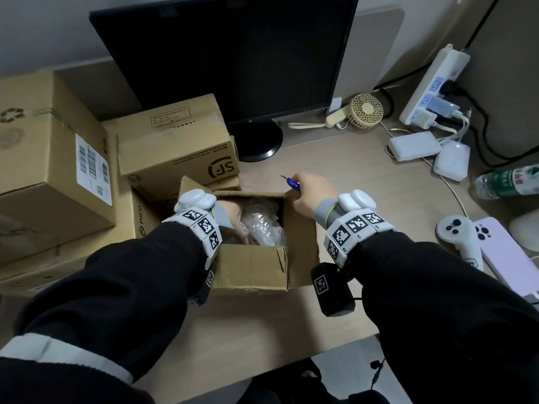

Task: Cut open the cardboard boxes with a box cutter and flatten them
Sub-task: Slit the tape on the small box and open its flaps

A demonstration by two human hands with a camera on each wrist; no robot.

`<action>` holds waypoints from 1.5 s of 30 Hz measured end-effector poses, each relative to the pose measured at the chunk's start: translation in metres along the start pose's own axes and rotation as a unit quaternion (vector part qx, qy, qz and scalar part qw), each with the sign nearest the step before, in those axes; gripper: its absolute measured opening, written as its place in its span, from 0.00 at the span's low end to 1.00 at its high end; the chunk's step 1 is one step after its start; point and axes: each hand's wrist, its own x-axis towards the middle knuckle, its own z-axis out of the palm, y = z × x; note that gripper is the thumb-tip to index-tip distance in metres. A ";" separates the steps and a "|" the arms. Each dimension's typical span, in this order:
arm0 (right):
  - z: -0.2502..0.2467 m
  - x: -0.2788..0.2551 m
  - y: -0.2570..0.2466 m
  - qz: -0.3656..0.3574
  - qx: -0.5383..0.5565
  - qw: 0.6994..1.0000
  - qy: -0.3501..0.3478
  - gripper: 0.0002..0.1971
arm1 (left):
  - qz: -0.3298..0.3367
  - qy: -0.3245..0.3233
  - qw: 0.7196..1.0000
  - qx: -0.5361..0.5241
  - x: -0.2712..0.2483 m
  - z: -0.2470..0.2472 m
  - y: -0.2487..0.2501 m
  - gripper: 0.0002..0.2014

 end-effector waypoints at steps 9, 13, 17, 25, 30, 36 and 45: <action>-0.010 0.002 -0.001 0.012 -0.013 1.000 -0.008 0.13 | 0.126 0.254 0.959 0.020 -0.067 -0.037 0.010 0.24; -0.034 -0.007 -0.009 0.047 0.009 0.999 0.011 0.17 | 0.130 0.342 0.928 -0.075 -0.100 -0.075 -0.001 0.37; -0.062 -0.011 -0.021 0.041 0.112 0.987 0.111 0.08 | 0.107 0.363 0.894 -0.239 -0.116 -0.106 -0.029 0.52; -0.098 -0.031 -0.069 -0.035 0.473 0.880 -0.024 0.28 | 0.111 0.376 0.839 -0.378 -0.122 -0.100 -0.069 0.51; -0.078 -0.032 -0.088 -0.077 0.410 0.904 -0.094 0.39 | 0.083 0.393 0.810 -0.428 -0.128 -0.087 -0.096 0.55; -0.054 -0.035 -0.127 -0.125 0.397 0.898 -0.140 0.36 | 0.021 0.417 0.784 -0.459 -0.158 -0.056 -0.108 0.52; -0.044 -0.052 -0.193 -0.269 0.553 0.785 -0.076 0.10 | -0.094 0.559 0.743 -0.355 -0.245 -0.054 -0.130 0.59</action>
